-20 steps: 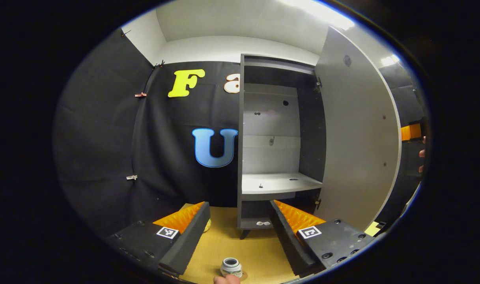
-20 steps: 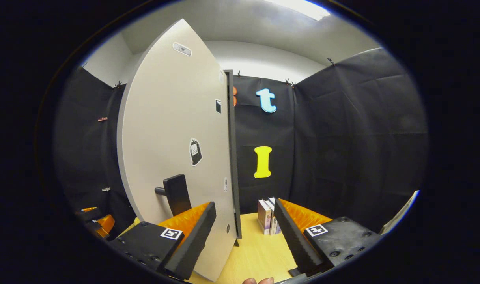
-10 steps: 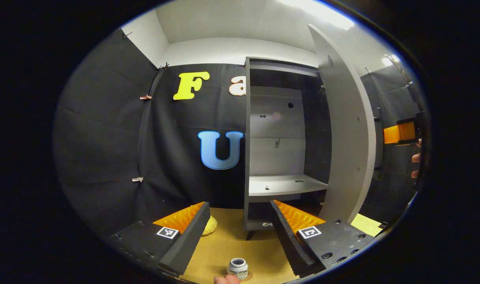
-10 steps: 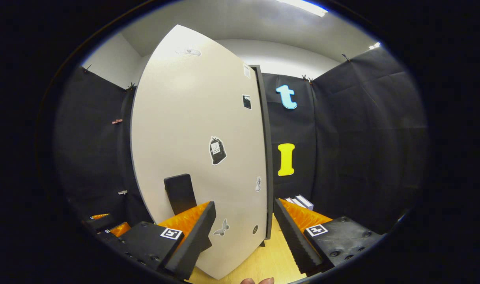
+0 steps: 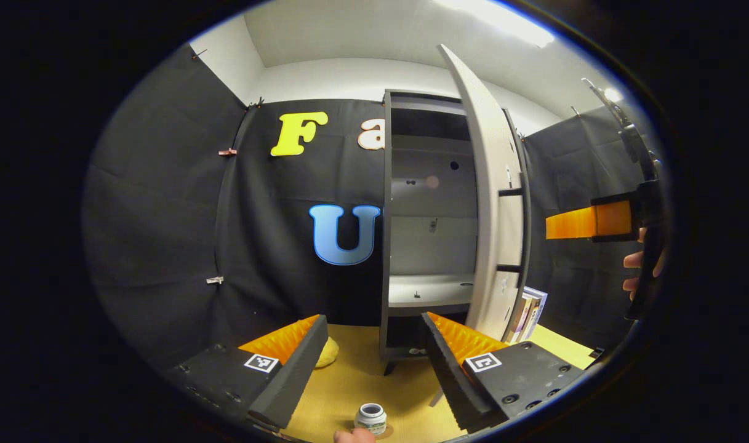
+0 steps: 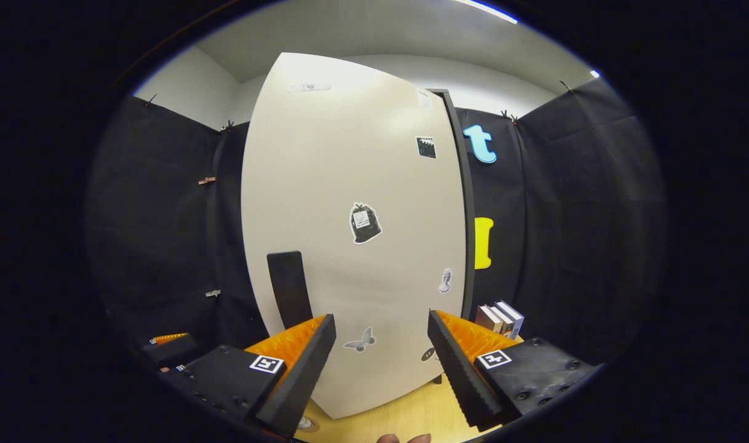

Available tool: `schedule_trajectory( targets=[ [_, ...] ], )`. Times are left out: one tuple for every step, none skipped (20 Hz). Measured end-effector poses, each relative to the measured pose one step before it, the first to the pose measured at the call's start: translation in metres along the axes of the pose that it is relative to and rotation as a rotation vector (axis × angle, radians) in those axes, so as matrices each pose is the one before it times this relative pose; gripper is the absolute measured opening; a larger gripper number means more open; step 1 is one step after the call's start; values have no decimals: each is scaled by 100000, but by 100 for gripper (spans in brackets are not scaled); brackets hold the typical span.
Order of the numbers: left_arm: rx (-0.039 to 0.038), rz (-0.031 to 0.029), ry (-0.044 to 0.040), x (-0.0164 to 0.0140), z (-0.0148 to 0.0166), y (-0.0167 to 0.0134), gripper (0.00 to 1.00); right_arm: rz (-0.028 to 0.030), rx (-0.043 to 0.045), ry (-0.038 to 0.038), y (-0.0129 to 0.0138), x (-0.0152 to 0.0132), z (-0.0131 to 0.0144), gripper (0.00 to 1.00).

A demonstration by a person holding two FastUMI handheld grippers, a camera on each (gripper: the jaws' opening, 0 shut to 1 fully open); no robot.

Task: Open the cabinet door with the right hand, grasp the bottle in the cabinet with the left hand and place it on the coaster, then close the cabinet door with the right hand.

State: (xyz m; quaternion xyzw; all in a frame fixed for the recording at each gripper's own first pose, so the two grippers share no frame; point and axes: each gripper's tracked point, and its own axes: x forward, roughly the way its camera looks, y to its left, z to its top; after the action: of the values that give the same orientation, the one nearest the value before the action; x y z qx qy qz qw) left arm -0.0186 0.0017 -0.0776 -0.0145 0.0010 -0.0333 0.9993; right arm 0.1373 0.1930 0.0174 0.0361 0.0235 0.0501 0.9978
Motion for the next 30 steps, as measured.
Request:
schedule_trajectory(
  targets=[
    [88,235,-150,13,69,35,95,412,75,-62,68,61,-77,98],
    [-147,165,170,55,-99,37,94,304,300,-132,97,40,-20,98],
    [-328,279,180,-7,-5,7,94,-376,-549,-456,-24,17,121,98],
    [-182,462,70,17,-90,22,94,-228,-1025,-984,-200,-158,193,98],
    [-98,343,175,67,9,97,94,288,-1245,-611,-61,-34,39,98],
    [-801,-644,-1419,-53,222,-189,95,766,-1477,-54,-1,-60,-267,98],
    [-2008,-1006,-1989,37,562,-263,94,800,-1355,200,-6,-71,-251,98],
    [-2829,-538,-808,-54,80,-110,94,-823,-1064,211,-456,-93,-196,98],
    [-2749,-425,793,130,-72,-159,94,-1220,130,-366,-424,-175,-26,98],
    [-1733,775,562,-33,-53,116,95,-192,1913,-533,10,-102,3,98],
    [-1180,820,-635,-20,348,129,95,231,2257,-325,84,-21,-37,98],
    [-1299,-1202,-155,153,292,-341,94,-195,683,150,-178,-57,-22,98],
    [392,-1798,1766,176,-32,-534,95,-1155,-981,349,-570,-21,-51,98],
    [2186,9,1216,46,-198,-97,94,-99,-1155,235,-317,-85,-69,98],
    [2942,1457,-665,-103,423,352,95,-138,-163,514,-177,2,-133,98],
    [3097,728,-1239,-116,720,220,95,82,623,-75,-84,-108,-68,98],
    [2635,-149,-841,116,484,-162,94,-129,715,69,-93,-61,7,98],
    [1672,-645,-48,73,-65,-440,95,-339,120,-137,-244,-124,8,98],
    [463,156,-107,-21,113,-118,95,-420,-1494,-332,-179,-165,14,98],
    [-198,-103,43,-207,59,-184,95,-579,-2724,-482,-298,15,-20,98],
    [-863,-391,305,15,114,-282,95,-689,-3114,-511,-272,-112,-100,98],
    [-1190,-485,590,47,25,-288,94,-688,-2234,-335,-93,-211,-190,98],
    [-867,-313,693,-3,34,-244,94,167,-712,-215,98,-229,-168,98],
    [-552,-463,474,66,51,-143,94,386,413,-380,226,-205,-121,98],
    [-157,-9,-257,-6,267,-67,94,92,1025,-694,41,-301,24,98],
    [-177,491,-382,-293,123,36,95,-243,666,-777,-117,-168,156,99],
    [-771,-385,-199,48,85,-91,95,-120,263,-435,-77,-188,68,98],
    [-1003,-354,-113,-52,64,-123,95,-670,-32,216,-232,-221,-139,97],
    [-1164,-335,-55,-71,44,-10,95,-442,69,262,-165,-187,-176,97],
    [-532,8,-75,-149,150,49,94,-844,236,118,-252,-177,-140,98]
  ],
)
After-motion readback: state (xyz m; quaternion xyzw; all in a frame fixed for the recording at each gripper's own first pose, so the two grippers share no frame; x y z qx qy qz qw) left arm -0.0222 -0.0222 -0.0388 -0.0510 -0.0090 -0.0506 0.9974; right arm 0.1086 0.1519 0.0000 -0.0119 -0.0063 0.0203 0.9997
